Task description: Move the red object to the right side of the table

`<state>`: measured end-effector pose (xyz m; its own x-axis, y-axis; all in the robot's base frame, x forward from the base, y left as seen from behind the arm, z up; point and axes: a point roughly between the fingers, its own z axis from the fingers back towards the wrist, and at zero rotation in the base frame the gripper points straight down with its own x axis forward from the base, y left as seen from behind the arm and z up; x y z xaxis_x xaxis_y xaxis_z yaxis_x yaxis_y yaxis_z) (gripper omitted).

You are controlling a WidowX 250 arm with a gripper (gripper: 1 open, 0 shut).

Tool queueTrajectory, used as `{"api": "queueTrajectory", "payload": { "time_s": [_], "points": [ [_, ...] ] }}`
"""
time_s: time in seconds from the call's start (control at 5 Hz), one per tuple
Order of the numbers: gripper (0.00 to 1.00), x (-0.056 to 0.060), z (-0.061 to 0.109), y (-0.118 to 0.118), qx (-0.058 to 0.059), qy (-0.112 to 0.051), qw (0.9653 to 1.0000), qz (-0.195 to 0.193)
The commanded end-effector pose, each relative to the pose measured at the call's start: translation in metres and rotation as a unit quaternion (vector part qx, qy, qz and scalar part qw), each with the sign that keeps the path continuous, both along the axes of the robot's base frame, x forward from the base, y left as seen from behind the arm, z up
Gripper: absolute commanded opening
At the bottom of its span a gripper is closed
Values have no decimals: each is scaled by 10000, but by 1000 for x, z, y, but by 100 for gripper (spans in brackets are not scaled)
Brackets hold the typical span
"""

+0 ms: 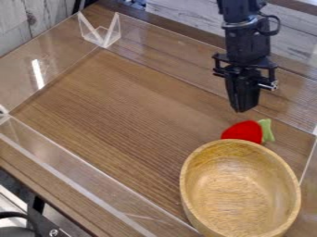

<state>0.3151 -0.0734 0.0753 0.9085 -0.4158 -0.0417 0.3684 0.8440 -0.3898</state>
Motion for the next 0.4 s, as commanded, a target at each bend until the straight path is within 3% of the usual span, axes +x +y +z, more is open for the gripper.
{"api": "queueTrajectory", "payload": {
  "time_s": [0.0,0.2],
  "points": [
    [100,4,11,5,9,-221,9997,47],
    [0,7,7,6,34,-231,9997,71]
  ]
}}
